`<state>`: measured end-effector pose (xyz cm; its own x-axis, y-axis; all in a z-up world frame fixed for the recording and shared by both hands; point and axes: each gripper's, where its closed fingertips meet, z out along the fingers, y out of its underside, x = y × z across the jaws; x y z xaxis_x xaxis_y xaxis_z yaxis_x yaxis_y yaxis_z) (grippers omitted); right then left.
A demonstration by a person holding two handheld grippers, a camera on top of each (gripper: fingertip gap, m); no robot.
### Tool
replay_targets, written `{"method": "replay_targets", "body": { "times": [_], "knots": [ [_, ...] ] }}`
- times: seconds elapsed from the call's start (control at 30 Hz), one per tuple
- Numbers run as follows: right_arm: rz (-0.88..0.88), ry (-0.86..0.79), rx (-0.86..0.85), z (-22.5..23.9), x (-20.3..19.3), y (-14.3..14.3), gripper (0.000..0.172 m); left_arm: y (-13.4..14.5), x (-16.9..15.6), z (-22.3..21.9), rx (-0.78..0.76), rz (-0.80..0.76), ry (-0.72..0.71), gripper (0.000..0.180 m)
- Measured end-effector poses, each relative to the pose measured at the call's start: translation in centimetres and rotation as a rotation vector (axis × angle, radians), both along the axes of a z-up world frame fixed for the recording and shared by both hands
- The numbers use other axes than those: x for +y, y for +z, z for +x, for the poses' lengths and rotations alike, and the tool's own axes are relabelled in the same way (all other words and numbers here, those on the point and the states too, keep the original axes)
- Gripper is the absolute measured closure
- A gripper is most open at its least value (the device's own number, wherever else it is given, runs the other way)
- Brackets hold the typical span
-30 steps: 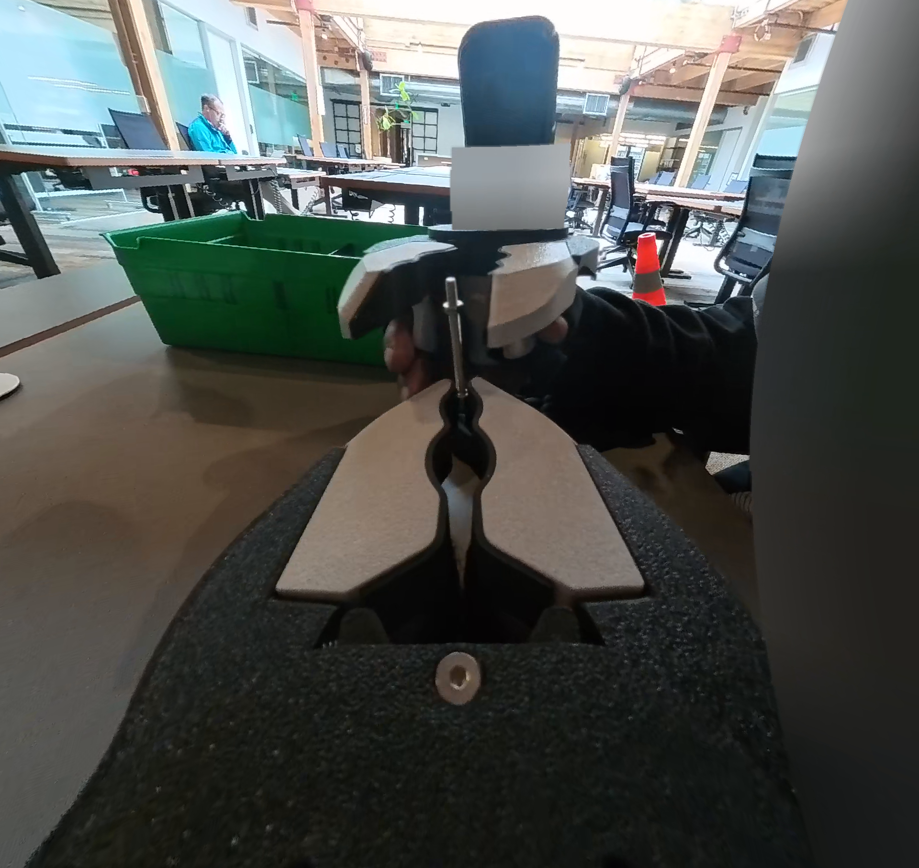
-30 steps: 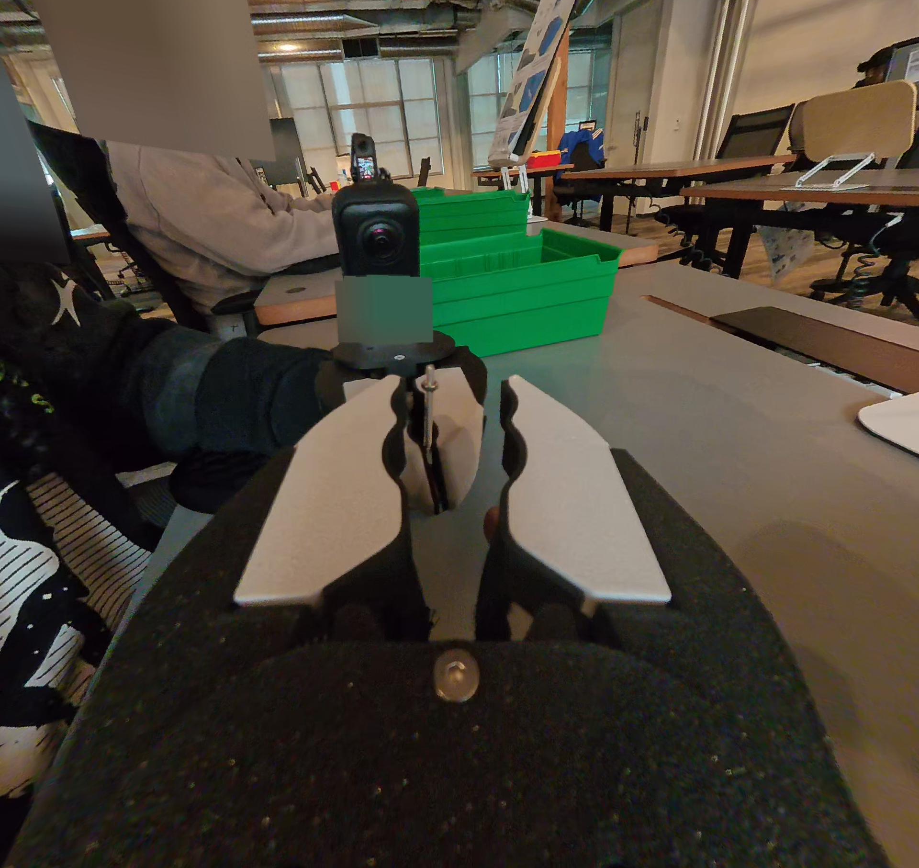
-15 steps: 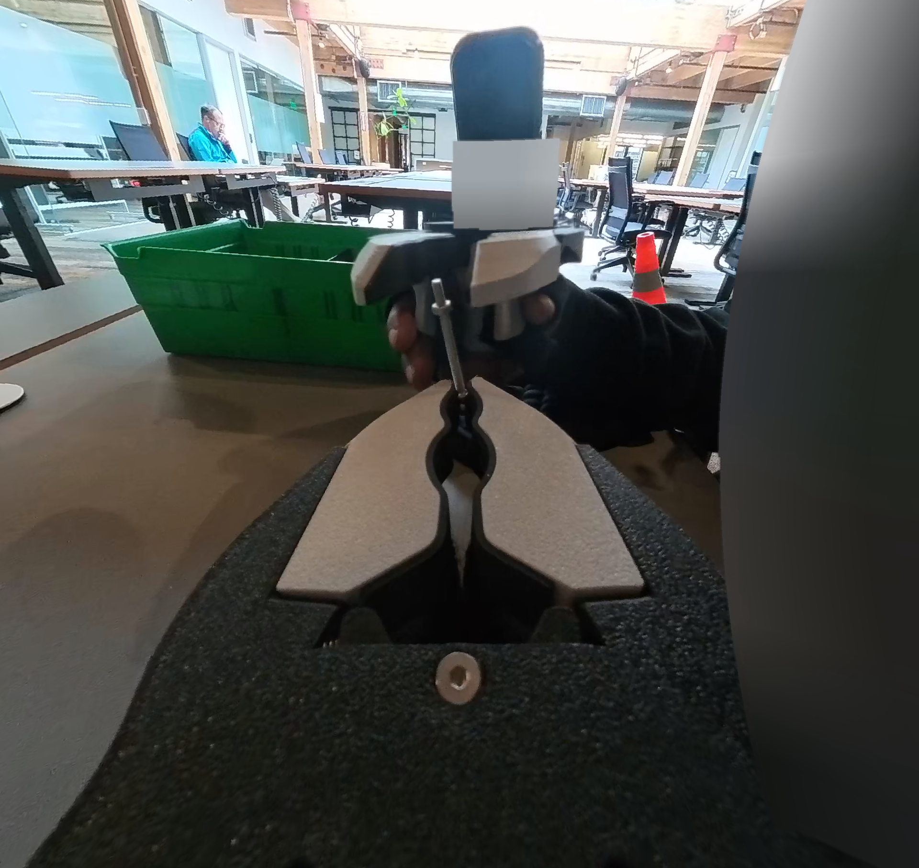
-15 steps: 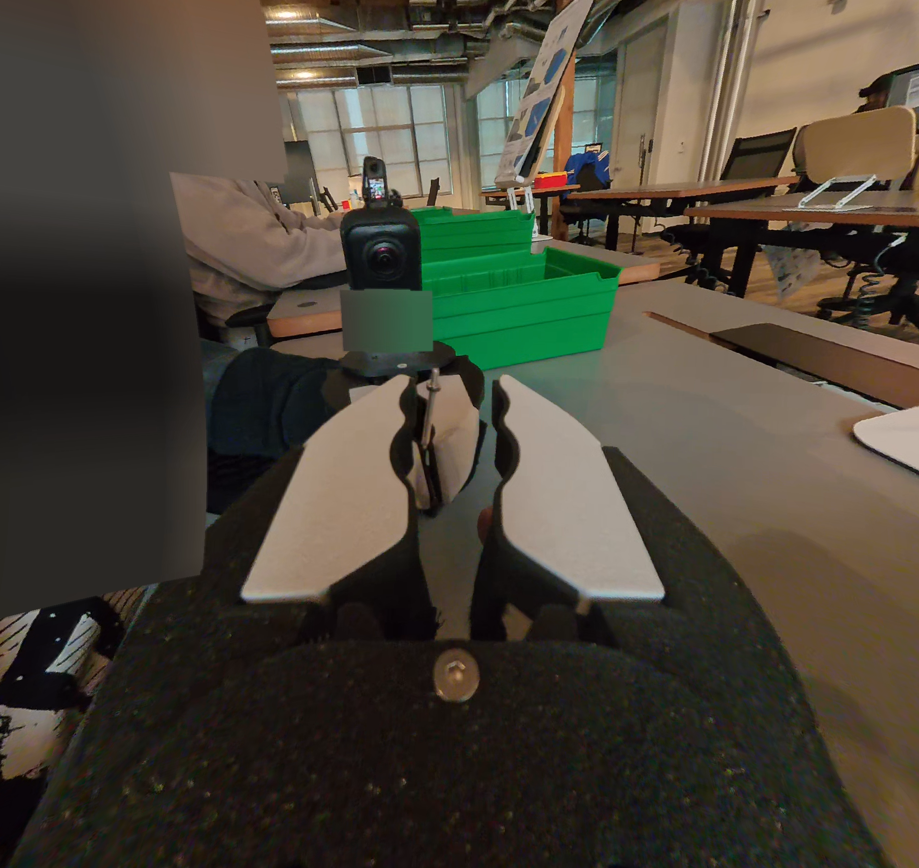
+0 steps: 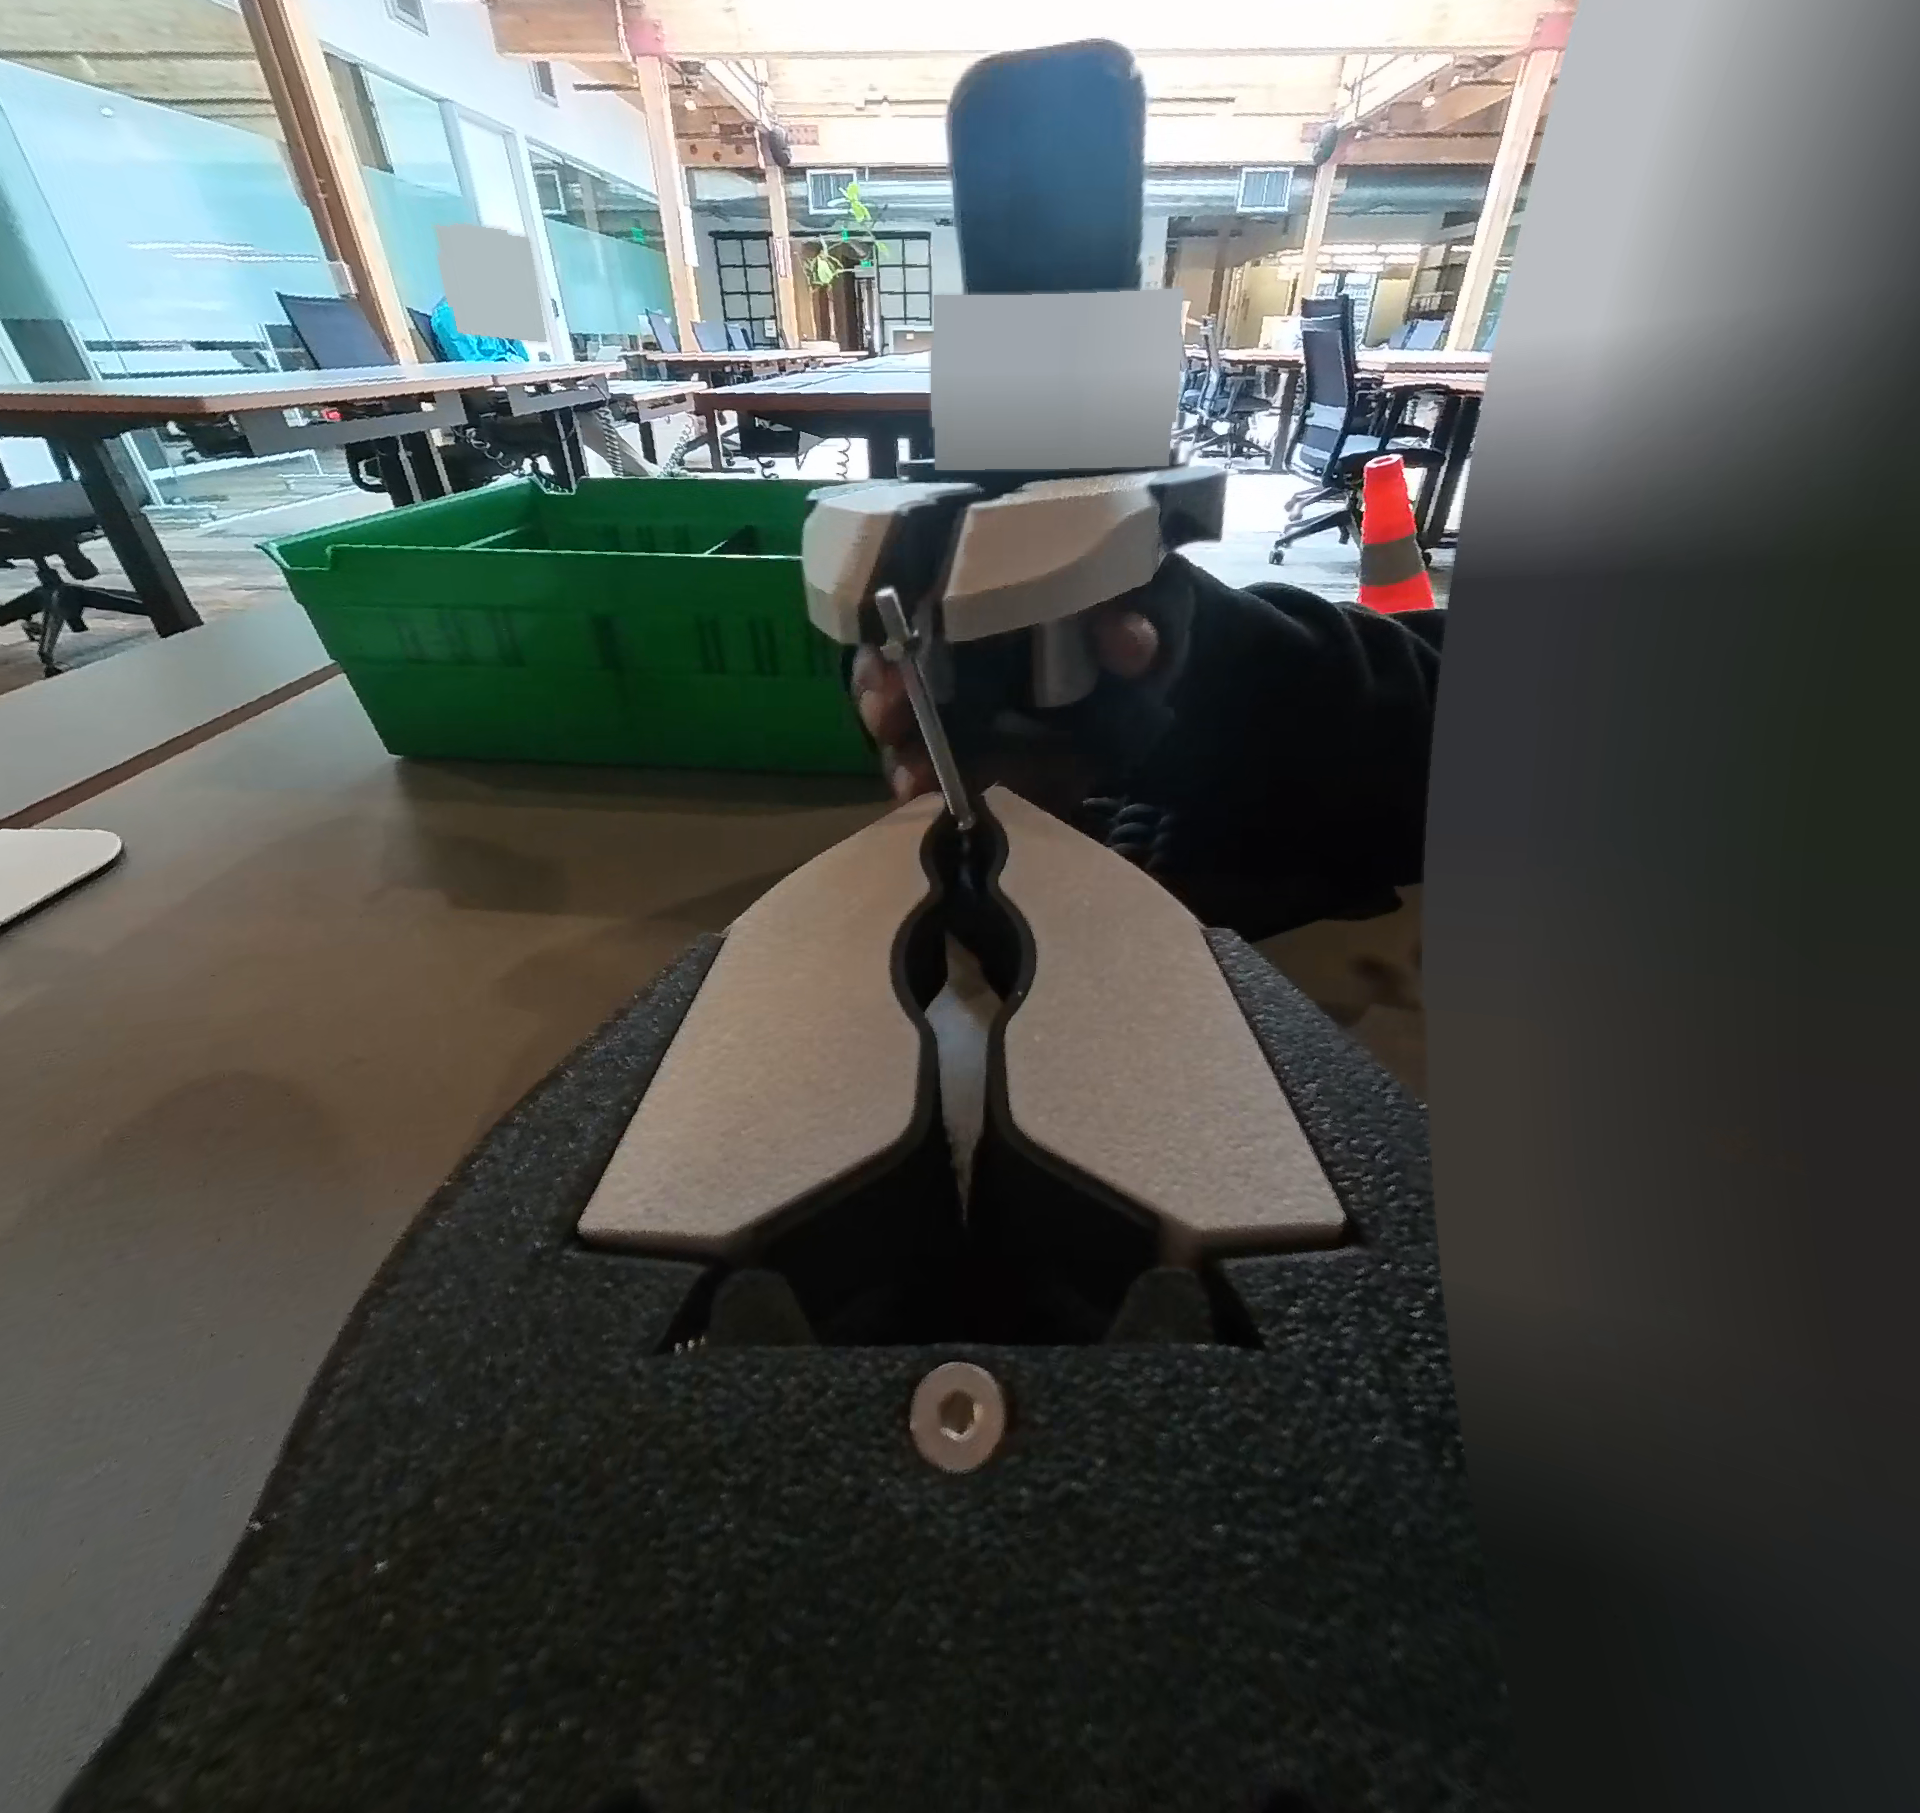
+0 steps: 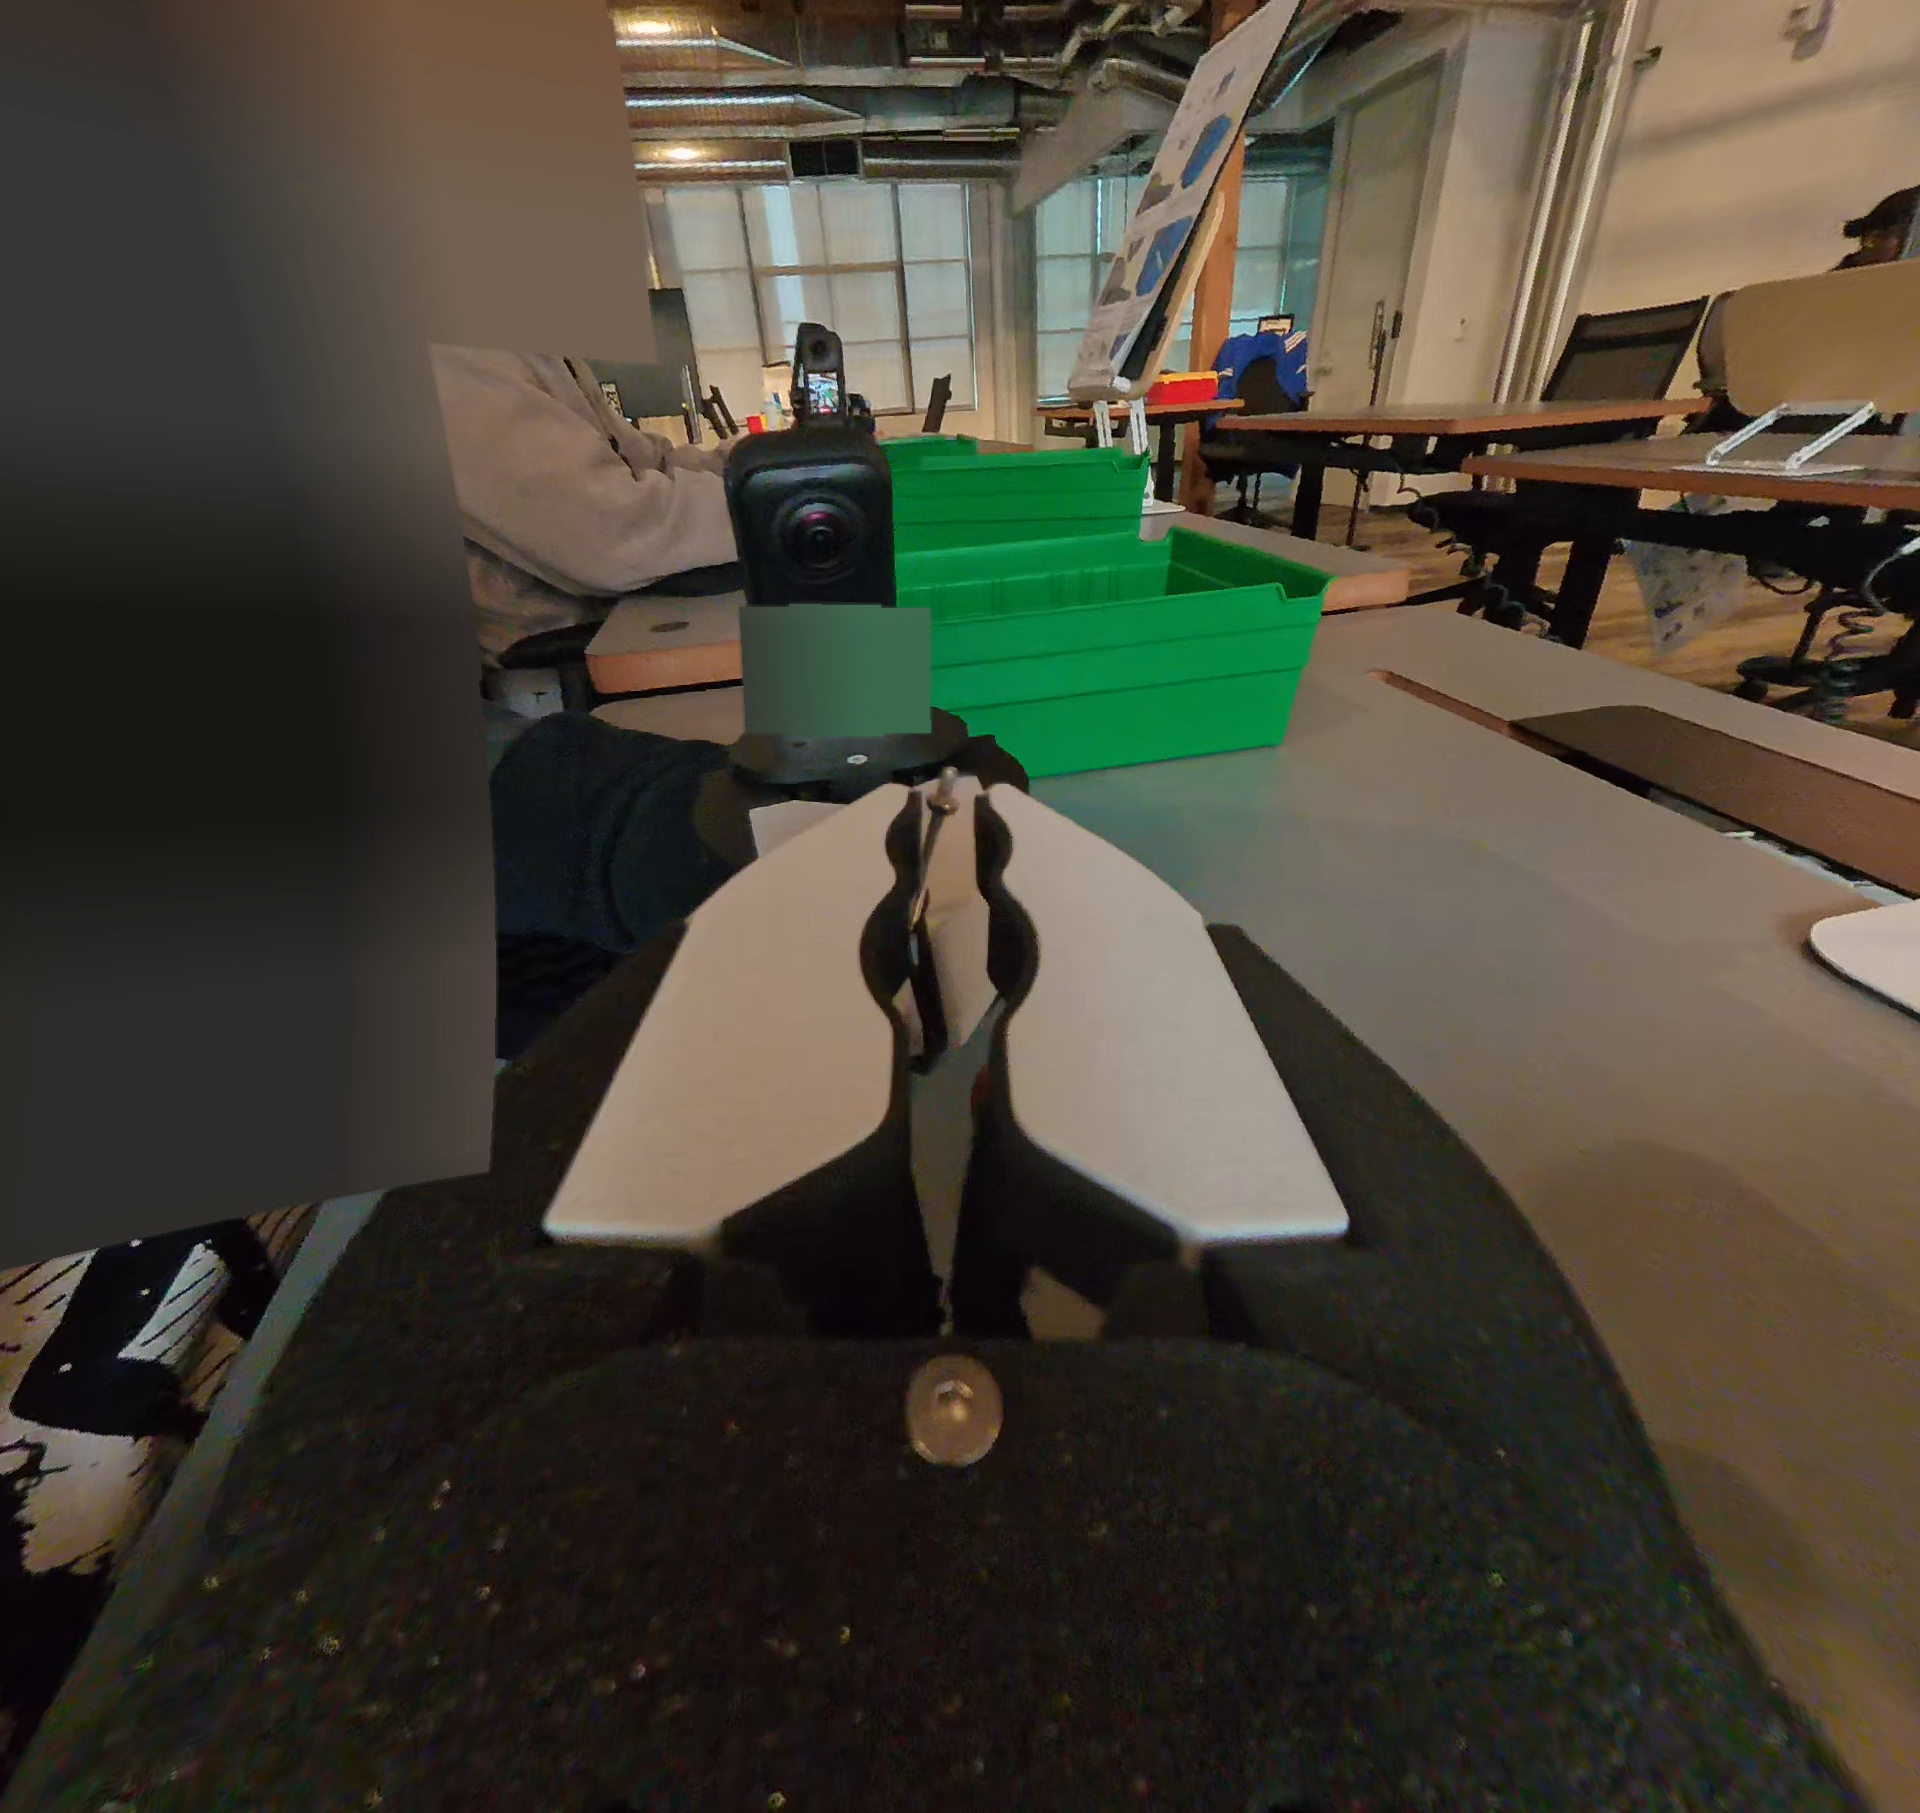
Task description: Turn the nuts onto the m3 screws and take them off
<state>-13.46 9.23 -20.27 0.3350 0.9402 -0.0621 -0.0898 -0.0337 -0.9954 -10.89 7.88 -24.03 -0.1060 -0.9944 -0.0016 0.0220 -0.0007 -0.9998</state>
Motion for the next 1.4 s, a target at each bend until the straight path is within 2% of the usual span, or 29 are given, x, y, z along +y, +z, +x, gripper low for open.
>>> {"method": "replay_targets", "body": {
  "times": [0.13,0.37,0.83,1.13,1.2,1.3,1.4],
  "knots": [
    [-0.011,0.026,-0.021,-0.4,-0.2,-0.3,0.159,-0.2,-0.1,0.1,0.014,0.002,-0.005,0.18],
    [0.022,0.024,-0.098,-0.7,-0.4,-1.1,0.17,-0.4,0.1,0.2,0.031,-0.015,0.003,0.179],
    [0.067,-0.004,-0.121,-0.6,-0.1,-1.3,0.171,-0.4,0.1,0.3,0.039,-0.064,-0.008,0.171],
    [0.068,0.007,-0.115,-0.7,-0.3,-1.2,0.171,-0.4,0.3,0.2,0.038,-0.075,0.0,0.179],
    [0.056,0.015,-0.104,-0.7,-0.4,-1.2,0.167,-0.4,0.4,0.2,0.034,-0.072,0.009,0.179],
    [0.05,0.003,-0.089,-0.6,-0.2,-1.0,0.15,-0.5,0.3,0.2,0.041,-0.065,0.005,0.179],
    [0.045,-0.006,-0.108,-0.8,0.0,-1.2,0.146,-0.5,0.2,0.3,0.049,-0.061,0.001,0.179]
  ]
}}
